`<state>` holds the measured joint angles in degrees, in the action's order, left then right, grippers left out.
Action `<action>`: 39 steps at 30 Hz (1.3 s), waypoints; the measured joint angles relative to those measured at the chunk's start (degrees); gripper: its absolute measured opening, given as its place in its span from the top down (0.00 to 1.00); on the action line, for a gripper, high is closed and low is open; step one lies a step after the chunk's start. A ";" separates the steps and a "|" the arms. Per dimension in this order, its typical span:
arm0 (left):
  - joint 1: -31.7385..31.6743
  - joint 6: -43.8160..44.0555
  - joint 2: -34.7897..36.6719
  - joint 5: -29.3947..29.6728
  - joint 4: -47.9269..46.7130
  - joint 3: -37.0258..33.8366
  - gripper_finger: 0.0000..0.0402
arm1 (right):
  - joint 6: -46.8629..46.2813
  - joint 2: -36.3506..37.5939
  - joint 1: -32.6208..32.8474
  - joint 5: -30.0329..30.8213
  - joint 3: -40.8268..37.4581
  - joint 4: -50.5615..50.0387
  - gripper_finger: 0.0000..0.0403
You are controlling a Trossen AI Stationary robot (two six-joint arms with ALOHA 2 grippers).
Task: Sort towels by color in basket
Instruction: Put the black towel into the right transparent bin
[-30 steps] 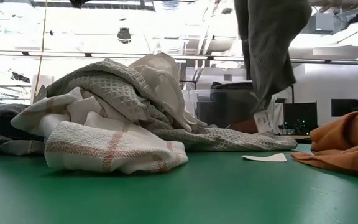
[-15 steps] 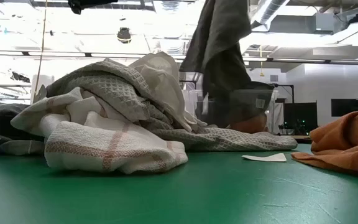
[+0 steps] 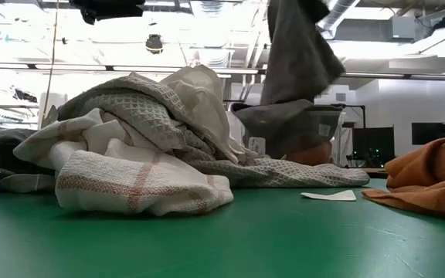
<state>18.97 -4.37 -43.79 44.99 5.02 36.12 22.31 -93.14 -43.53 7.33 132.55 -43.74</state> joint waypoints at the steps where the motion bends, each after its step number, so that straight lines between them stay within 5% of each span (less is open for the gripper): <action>1: -0.18 0.19 -0.02 -0.03 -0.34 0.00 0.48 | -1.11 -0.84 0.32 0.07 0.00 -4.21 0.94; 11: -2.04 2.72 -0.02 -0.11 -4.83 0.00 0.48 | -7.33 -11.20 6.91 -1.73 -9.62 -30.96 0.94; 21: -1.15 8.36 0.18 -4.30 -11.85 0.00 0.48 | -4.97 -22.37 7.12 -6.18 -20.85 -25.39 0.89; 31: -0.18 10.21 1.78 -4.62 -14.83 0.02 0.48 | -3.64 -28.05 7.08 -11.37 -21.77 -25.60 0.59; 39: -0.18 10.89 2.60 -5.27 -15.13 0.02 0.48 | -3.88 -18.84 7.51 -6.67 -17.90 -29.88 0.38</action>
<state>18.79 6.52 -41.19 39.72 -10.11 36.14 18.44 -111.98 -36.02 0.65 114.65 -73.62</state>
